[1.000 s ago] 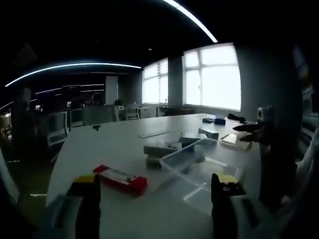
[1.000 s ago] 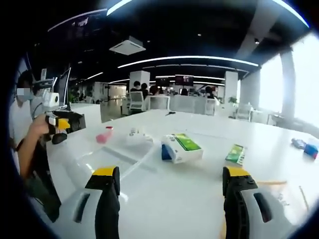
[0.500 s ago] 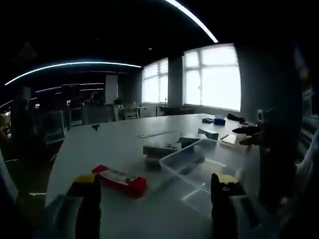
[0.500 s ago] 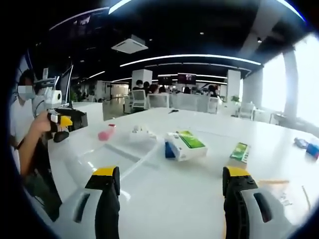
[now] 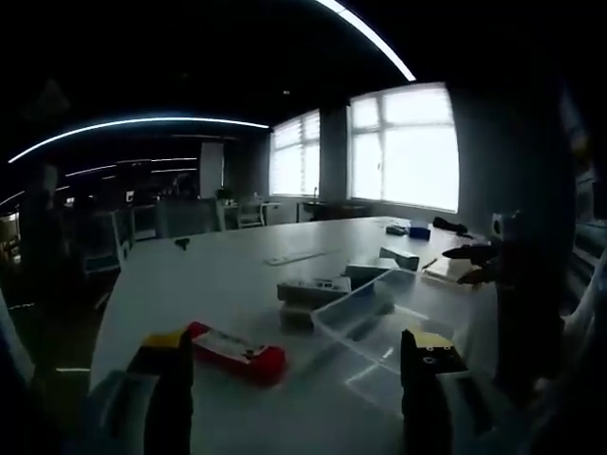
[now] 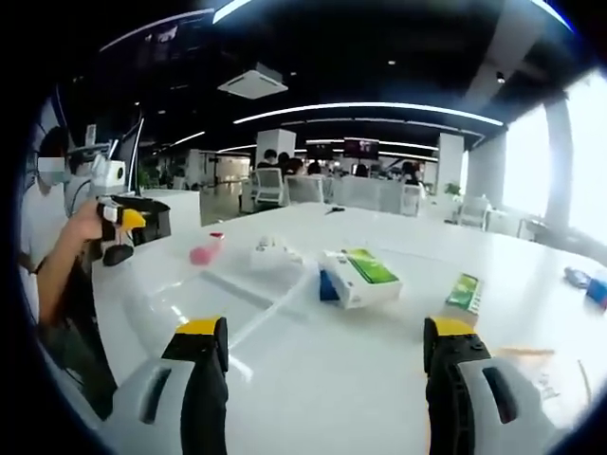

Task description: Arrange the small medicine boxes into an aligned row inside the storage area until every box is upright, visible, and separated from the surrounding clutter.

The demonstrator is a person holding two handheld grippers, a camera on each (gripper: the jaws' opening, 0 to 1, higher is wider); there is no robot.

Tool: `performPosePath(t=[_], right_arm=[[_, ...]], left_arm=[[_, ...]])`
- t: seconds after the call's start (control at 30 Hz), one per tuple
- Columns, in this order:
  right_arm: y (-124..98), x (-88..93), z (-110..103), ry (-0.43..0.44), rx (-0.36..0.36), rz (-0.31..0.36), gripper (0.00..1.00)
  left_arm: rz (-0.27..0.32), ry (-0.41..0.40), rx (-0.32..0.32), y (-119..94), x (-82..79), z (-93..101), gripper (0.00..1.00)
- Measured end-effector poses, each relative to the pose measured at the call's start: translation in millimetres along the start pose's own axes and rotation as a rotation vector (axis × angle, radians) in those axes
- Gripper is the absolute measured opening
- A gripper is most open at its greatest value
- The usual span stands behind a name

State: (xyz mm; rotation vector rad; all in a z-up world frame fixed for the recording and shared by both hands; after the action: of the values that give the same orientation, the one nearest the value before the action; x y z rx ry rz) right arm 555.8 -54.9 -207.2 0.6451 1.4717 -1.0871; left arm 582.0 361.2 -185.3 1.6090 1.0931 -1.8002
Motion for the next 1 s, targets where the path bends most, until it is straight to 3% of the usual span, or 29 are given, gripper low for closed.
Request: performPosePath(t=[1.0], right_arm=[[-2.7,3.2,5.4,-0.004,-0.001,0.017,0.83]], left_arm=[[0.005,-0.025,0.040,24.3,-14.0,-5.8,0.88]])
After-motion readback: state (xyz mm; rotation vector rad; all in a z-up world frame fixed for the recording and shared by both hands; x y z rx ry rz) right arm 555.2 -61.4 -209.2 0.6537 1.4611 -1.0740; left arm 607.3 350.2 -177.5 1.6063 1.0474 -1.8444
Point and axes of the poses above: the point that each gripper's makers call its tool centre point, and the gripper's own axes: y roughly forward along the fingers, z roughly to its right, x roughly out of its underside, the point moved 7 cm from there along -y, roughly backward along the fingers, and after that the axes turned 1 degree about y, right-handed, at the moved point
